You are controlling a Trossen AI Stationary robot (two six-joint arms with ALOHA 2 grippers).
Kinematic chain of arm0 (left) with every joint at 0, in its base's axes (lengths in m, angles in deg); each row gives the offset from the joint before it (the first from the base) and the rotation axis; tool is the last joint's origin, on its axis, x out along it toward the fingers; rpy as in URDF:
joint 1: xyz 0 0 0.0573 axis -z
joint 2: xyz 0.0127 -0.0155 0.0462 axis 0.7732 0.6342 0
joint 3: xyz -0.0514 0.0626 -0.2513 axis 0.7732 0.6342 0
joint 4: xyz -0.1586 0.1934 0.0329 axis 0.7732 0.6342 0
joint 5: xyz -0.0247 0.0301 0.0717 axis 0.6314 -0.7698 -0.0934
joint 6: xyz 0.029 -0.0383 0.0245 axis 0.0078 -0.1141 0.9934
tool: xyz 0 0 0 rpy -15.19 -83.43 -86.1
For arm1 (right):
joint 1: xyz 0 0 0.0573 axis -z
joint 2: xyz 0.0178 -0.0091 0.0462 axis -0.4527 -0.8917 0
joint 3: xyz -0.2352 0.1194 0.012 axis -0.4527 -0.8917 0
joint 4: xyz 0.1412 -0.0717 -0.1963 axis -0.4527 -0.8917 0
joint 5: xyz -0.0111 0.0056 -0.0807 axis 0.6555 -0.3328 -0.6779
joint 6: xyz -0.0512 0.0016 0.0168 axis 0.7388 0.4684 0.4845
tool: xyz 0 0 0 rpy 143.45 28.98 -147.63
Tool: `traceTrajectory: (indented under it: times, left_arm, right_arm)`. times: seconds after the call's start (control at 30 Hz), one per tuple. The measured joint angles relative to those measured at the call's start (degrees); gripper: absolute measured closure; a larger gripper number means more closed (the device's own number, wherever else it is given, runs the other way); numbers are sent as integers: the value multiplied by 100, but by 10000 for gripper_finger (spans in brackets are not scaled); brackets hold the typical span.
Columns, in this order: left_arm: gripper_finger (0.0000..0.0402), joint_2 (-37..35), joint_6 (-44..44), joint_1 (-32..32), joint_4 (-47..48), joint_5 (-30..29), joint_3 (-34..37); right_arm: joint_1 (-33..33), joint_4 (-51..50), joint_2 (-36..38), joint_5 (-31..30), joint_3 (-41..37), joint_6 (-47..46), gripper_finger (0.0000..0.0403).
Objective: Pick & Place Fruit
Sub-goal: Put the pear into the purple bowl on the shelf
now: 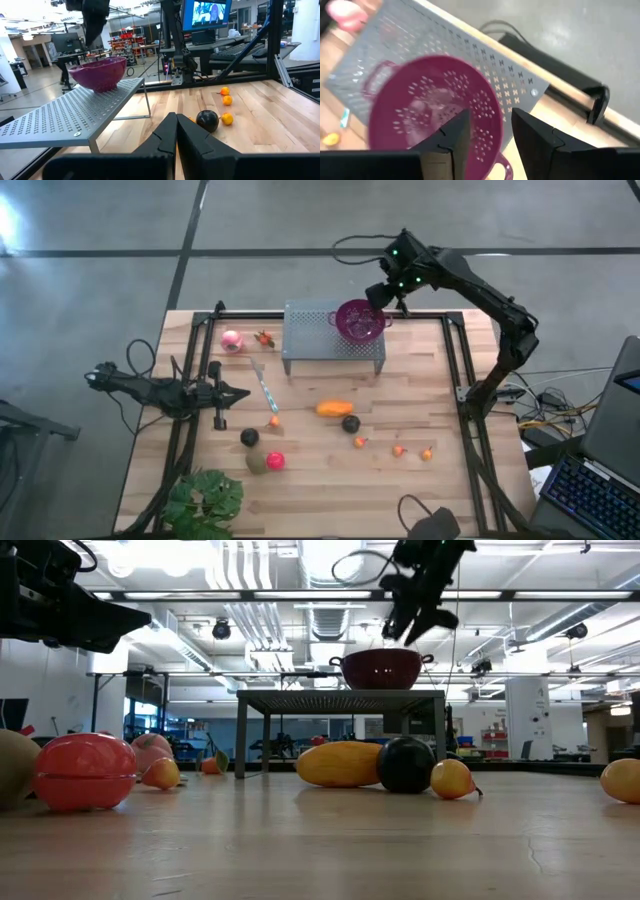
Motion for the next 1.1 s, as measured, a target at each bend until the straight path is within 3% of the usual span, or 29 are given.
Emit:
traceTrajectory:
  times: [0.37,0.7,0.93,1.1]
  left_arm:
    - [390,0,2,2,0,0,0]
    - [390,-2,2,2,0,0,0]
    - [390,0,2,0,0,0,0]
    - [390,-2,2,0,0,0,0]
  right_arm:
    - [-578,4,562,12,661,119,310]
    - [-1586,-172,975,12,812,212,341]
    - [-2472,-924,1092,-19,807,-115,337]
    - [-3253,-1448,1094,-453,672,-515,326]
